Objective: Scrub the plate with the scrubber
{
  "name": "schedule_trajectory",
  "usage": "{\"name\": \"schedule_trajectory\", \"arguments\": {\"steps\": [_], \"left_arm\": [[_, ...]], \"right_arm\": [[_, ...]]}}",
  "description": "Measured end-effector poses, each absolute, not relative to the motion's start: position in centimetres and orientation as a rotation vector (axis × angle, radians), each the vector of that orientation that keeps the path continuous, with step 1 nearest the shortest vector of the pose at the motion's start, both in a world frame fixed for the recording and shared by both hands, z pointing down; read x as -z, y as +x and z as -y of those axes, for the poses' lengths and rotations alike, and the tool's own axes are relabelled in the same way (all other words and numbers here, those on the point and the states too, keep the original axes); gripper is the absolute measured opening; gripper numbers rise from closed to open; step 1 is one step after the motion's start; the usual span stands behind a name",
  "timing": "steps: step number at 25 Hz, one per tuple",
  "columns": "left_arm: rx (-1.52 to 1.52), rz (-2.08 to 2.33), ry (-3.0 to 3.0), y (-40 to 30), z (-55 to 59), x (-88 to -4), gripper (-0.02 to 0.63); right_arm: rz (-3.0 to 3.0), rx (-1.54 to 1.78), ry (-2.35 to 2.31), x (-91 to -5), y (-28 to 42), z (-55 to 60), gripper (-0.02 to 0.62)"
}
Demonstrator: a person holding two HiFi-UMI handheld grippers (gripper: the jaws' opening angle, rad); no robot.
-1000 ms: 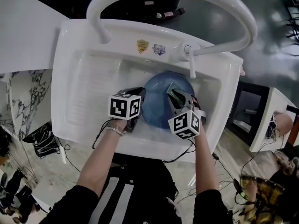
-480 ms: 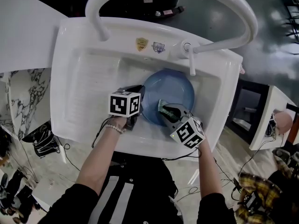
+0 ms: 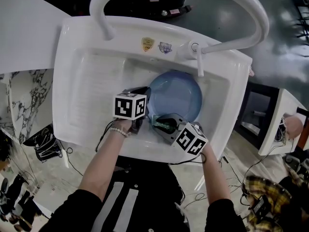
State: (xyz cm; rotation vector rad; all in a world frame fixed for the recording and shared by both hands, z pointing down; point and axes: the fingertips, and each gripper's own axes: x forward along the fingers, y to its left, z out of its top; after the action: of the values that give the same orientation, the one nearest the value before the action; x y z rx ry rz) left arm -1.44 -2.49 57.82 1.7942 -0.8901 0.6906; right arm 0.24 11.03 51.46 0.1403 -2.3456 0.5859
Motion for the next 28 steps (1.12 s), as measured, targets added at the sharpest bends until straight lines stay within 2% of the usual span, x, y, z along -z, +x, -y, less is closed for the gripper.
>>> {"name": "schedule_trajectory", "arguments": {"steps": [6, 11, 16, 28], "left_arm": [[-0.691, 0.888, 1.794, -1.5, 2.5, -57.8, 0.018], [-0.689, 0.888, 1.797, -1.5, 2.5, -57.7, 0.018], [-0.694, 0.89, 1.8, -1.5, 2.6, -57.8, 0.018], [-0.738, 0.901, 1.786, -1.5, 2.1, -58.6, 0.015]], "right_arm": [[2.404, -0.591, 0.26, -50.2, 0.3, -8.2, 0.092], [2.394, -0.41, 0.445, -50.2, 1.1, -3.5, 0.092], [2.345, -0.282, 0.35, -52.2, -0.1, -3.4, 0.092], [2.332, -0.49, 0.096, -52.8, -0.5, -10.0, 0.094]]}}
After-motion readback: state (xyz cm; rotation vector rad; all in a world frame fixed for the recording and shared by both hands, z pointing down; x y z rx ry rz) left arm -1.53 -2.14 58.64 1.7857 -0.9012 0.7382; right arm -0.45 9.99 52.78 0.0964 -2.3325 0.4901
